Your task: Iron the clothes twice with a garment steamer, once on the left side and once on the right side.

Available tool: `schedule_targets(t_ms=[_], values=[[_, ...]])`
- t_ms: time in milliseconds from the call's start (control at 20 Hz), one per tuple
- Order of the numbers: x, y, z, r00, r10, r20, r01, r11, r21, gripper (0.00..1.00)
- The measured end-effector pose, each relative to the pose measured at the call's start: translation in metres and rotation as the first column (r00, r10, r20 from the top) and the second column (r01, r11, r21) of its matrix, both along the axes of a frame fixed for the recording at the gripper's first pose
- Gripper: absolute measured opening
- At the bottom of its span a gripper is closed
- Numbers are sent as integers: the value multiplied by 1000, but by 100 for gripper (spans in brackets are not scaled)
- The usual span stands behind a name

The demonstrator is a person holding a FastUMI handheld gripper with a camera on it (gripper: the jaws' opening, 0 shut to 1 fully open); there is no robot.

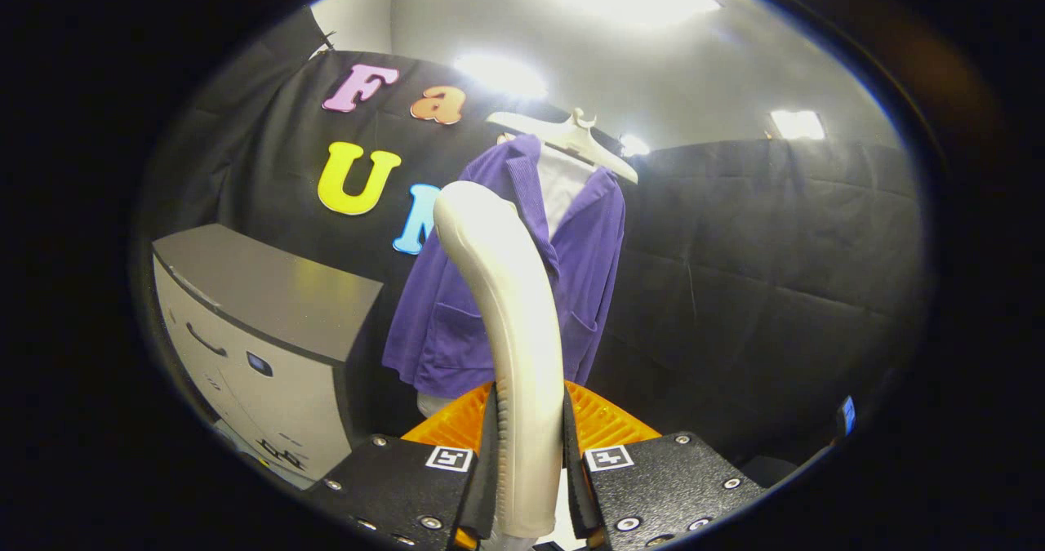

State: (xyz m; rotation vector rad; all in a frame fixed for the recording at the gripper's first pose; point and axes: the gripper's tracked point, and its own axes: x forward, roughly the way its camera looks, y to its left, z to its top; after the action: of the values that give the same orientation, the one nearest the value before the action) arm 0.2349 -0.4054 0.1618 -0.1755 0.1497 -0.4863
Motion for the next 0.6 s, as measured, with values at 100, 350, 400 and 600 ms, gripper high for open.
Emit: schedule_targets(t_ms=[100, 350, 400, 600], values=[[-11, 27, 17, 999, 21, 26, -21, 1000, -5, 36], [-35, 65, 56, 993, 50, 103, -45, 998, -50, 36], [-39, 72, 61, 992, 57, 109, -51, 997, -55, 36], [-55, 98, 88, 983, 93, 156, -82, 994, -75, 35]])
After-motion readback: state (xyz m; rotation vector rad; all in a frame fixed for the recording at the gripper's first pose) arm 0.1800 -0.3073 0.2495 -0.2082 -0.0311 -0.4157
